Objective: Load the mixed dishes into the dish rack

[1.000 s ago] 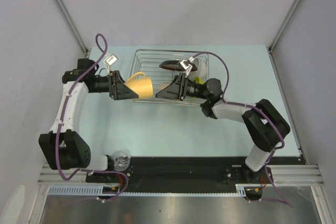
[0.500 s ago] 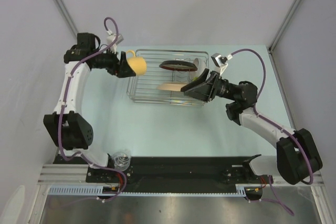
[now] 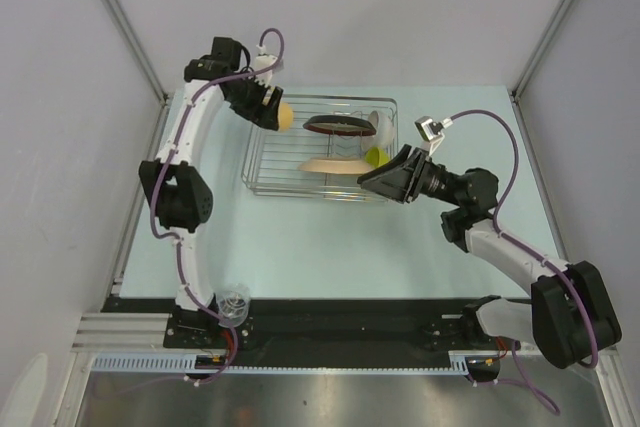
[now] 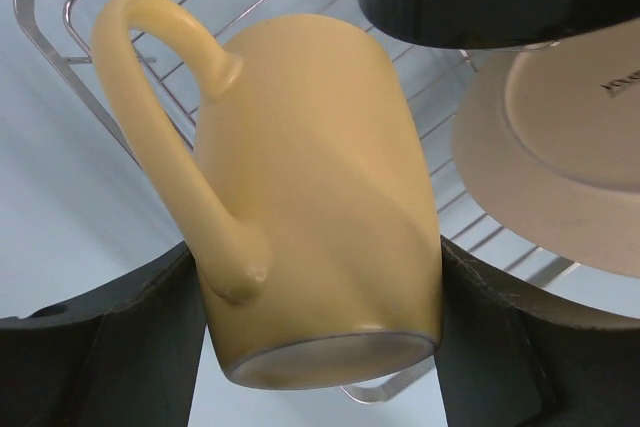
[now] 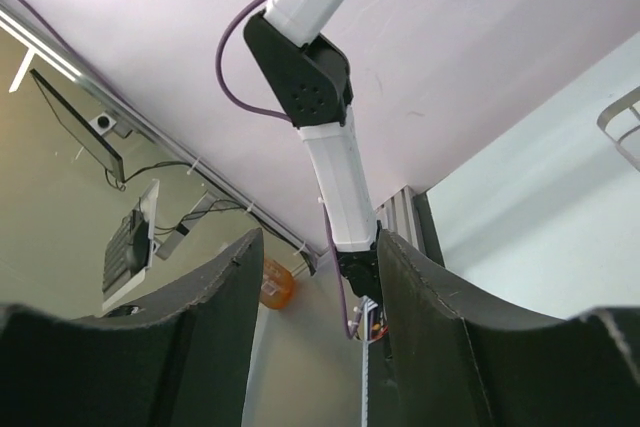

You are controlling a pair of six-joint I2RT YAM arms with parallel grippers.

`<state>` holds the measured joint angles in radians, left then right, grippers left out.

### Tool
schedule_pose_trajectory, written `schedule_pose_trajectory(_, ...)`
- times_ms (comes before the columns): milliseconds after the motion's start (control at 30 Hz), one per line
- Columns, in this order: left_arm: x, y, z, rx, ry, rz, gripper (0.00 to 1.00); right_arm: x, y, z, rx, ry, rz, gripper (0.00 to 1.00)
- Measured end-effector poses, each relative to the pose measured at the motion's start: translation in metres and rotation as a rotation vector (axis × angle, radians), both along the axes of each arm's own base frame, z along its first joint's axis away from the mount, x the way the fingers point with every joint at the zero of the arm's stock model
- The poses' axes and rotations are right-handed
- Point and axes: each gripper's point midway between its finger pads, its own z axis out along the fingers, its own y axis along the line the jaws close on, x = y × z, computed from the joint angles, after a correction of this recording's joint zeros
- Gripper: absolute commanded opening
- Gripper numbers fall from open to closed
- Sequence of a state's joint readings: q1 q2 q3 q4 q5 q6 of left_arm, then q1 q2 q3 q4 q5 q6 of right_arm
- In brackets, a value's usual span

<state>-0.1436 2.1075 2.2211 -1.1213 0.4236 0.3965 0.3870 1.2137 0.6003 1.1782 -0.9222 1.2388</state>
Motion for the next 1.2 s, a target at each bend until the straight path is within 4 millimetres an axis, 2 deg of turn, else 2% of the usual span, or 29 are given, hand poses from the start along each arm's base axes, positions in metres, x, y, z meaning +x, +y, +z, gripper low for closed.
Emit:
schedule_pose_trajectory(100, 0.009, 0.001, -0.017, 0.057, 0.012, 0.001, 0.0, 0.001, -0.005, 0.0, 0.002, 0.0, -0.017, 0.52)
schedule_pose_trajectory(267, 0.011, 0.005, -0.044, 0.153, 0.048, -0.011, 0.0, 0.005, -0.014, -0.001, 0.008, 0.016, -0.042, 0.5)
schedule_pose_trajectory(633, 0.011, -0.007, -0.083, 0.265, 0.086, -0.079, 0.0, 0.003, -0.019, -0.014, 0.013, 0.077, -0.049, 0.48)
schedule_pose_trajectory(867, 0.015, -0.004, -0.11, 0.325, 0.118, -0.088, 0.0, -0.001, -0.026, -0.015, 0.024, 0.072, -0.073, 0.48)
schedule_pose_trajectory(967, 0.017, -0.002, -0.113, 0.344, 0.117, -0.084, 0.31, -0.003, -0.027, -0.017, 0.025, 0.073, -0.077, 0.48)
schedule_pose_trajectory(1000, 0.017, -0.002, -0.113, 0.349, 0.114, -0.082, 0.51, -0.003, -0.027, -0.018, 0.025, 0.074, -0.078, 0.48)
schedule_pose_trajectory(1100, 0.018, -0.001, -0.113, 0.365, 0.108, -0.078, 0.76, -0.004, -0.027, -0.02, 0.025, 0.077, -0.079, 0.48)
schedule_pose_trajectory(1167, 0.019, -0.002, -0.112, 0.372, 0.105, -0.077, 0.89, -0.005, -0.028, -0.021, 0.025, 0.08, -0.08, 0.48)
schedule_pose_trajectory(1200, 0.019, -0.002, -0.112, 0.375, 0.103, -0.078, 1.0, -0.005, -0.028, -0.022, 0.025, 0.081, -0.08, 0.48)
